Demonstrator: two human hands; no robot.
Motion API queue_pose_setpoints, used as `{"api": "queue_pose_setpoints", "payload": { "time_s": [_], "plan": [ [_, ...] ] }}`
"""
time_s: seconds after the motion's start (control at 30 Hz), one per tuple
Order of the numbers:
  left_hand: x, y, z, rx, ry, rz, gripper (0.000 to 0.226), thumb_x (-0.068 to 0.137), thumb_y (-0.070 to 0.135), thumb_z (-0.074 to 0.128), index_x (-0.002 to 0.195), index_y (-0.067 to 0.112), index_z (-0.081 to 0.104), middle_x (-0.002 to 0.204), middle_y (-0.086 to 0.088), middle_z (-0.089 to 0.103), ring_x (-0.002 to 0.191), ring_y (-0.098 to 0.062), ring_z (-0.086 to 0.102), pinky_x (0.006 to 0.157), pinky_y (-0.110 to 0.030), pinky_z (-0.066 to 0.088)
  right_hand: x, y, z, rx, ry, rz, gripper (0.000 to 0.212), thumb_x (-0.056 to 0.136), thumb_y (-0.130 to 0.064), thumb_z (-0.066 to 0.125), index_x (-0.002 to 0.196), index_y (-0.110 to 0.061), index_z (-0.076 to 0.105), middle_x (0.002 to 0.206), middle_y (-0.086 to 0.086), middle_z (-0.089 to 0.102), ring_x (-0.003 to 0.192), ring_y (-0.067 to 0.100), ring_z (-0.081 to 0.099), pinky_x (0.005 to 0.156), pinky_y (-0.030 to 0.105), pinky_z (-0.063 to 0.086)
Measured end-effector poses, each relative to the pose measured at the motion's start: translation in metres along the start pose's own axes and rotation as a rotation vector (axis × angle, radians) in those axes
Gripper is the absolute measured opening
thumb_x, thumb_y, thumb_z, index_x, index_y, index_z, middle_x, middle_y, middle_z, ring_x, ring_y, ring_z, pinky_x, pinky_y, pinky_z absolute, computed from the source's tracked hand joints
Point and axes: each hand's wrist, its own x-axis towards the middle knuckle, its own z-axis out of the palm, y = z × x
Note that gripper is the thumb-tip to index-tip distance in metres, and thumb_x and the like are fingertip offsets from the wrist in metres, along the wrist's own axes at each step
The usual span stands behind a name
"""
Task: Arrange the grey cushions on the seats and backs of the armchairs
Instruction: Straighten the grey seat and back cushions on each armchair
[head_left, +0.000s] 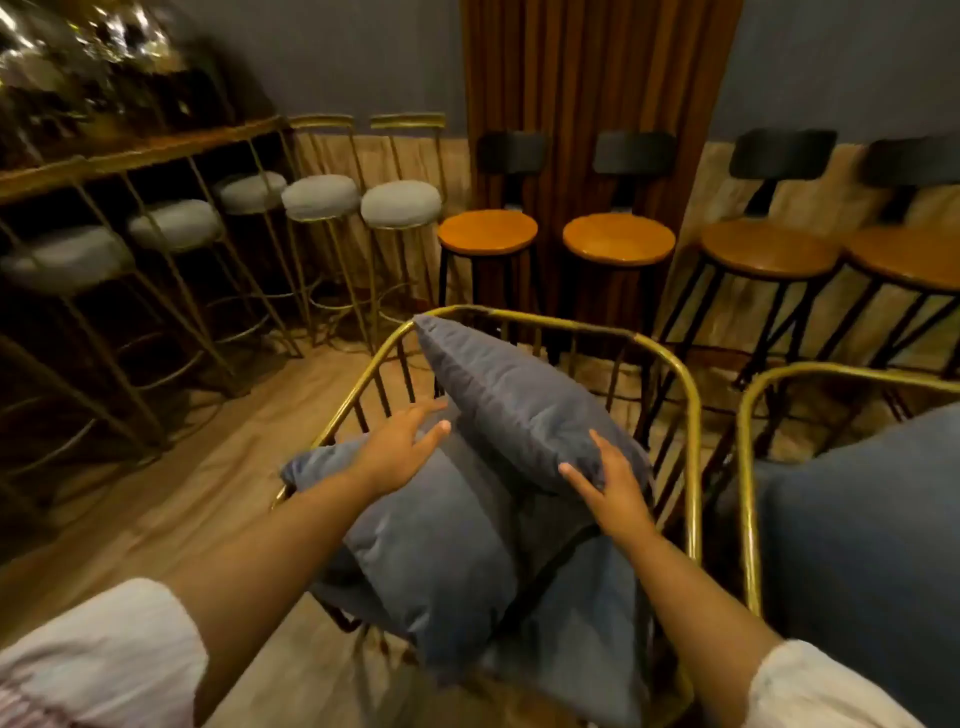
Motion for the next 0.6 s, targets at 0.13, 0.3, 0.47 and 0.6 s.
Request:
{"api": "queue_pose_setpoints", "payload": {
  "time_s": [0.13,0.3,0.47,0.6],
  "plan": [
    [0.033,-0.028,0.006,-0.154,-0.074,-0.117,0.047,0.099,0.035,0.038,0.144,0.021,0.037,0.145,-0.010,0.046,0.131,-0.027,0.045,0.099,-0.029,0.033,-0.001,0.017,0.035,0.075,0.118,0.183,0.103,0.070,-0.040,0.077,0.150,-0.018,0.017,0.158,0.009,0.021,0.146,0.026,0.020,0.118,0.043,0.022],
    [0.086,-0.048,0.036,-0.354,-0.084,-0.281,0.051,0.098,0.036,0.042,0.146,0.021,0.032,0.153,-0.014,0.034,0.139,-0.030,0.035,0.112,-0.041,0.033,0.019,0.035,0.067,0.175,0.267,0.389,0.114,0.063,-0.042,0.083,0.151,-0.020,0.014,0.159,0.009,0.018,0.145,0.030,0.021,0.118,0.048,0.022],
    [0.137,-0.045,0.054,-0.469,-0.120,-0.280,0.052,0.100,0.027,0.040,0.149,0.016,0.027,0.156,-0.014,0.028,0.142,-0.031,0.031,0.114,-0.038,0.029,0.054,0.033,0.074,0.314,0.416,0.401,0.096,0.072,-0.032,0.079,0.148,-0.027,0.021,0.155,0.010,0.028,0.140,0.028,0.032,0.115,0.042,0.029],
    [0.187,-0.033,0.065,-0.440,-0.214,-0.234,0.063,0.098,0.035,0.042,0.152,0.028,0.011,0.162,-0.011,0.008,0.148,-0.032,0.014,0.118,-0.042,0.021,0.108,0.027,0.045,0.312,0.451,0.347,0.091,0.073,-0.041,0.075,0.146,-0.027,0.023,0.151,0.011,0.036,0.139,0.029,0.034,0.116,0.043,0.029]
  ]
}}
